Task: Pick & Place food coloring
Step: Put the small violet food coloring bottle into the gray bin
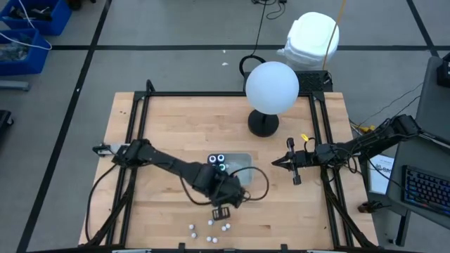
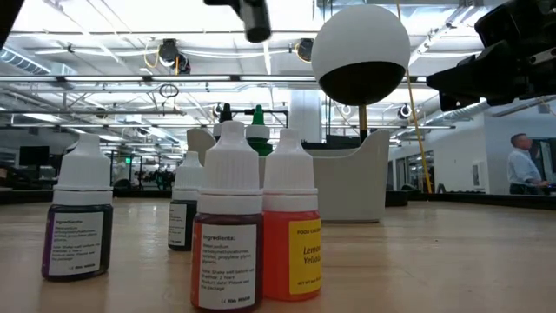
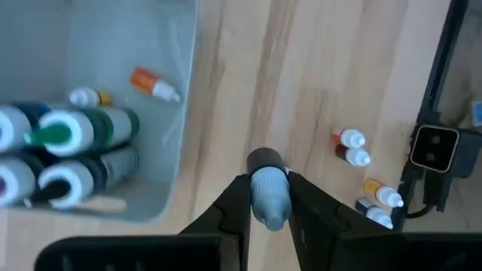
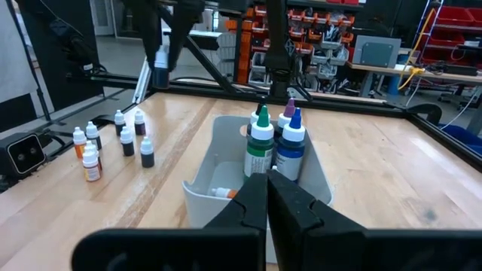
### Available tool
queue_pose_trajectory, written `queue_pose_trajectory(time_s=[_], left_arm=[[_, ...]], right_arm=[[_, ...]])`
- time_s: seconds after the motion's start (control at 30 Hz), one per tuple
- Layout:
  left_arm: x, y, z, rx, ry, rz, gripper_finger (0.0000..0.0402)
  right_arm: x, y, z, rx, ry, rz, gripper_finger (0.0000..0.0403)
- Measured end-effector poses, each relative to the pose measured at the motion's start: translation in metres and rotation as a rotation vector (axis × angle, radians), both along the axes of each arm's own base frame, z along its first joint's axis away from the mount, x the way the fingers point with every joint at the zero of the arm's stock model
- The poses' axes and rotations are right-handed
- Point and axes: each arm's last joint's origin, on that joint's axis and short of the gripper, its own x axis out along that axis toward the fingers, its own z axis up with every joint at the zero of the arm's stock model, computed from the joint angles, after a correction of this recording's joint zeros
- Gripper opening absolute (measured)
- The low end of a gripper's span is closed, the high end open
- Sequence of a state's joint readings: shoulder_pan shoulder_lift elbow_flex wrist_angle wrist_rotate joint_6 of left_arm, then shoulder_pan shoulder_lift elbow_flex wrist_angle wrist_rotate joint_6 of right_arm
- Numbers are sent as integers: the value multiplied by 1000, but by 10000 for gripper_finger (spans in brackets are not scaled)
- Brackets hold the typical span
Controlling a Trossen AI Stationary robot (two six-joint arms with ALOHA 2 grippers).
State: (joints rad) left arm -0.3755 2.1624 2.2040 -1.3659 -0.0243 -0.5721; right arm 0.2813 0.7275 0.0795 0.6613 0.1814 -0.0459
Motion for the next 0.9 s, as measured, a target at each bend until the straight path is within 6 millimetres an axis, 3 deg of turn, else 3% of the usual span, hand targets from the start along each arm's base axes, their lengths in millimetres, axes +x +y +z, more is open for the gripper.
queue_pose_trajectory(time_s=[0.23,0.53,0.9], left_arm=[[30,37,6,-7,-182,-45,69],[48,97,-4,50,-187,101,69],[64,101,-41,92,-113,52,70]], right_arm=[[0,0,1,-24,-11,-3,0],[0,0,1,-24,-13,-3,0],[0,0,-1,-61,9,-1,0]])
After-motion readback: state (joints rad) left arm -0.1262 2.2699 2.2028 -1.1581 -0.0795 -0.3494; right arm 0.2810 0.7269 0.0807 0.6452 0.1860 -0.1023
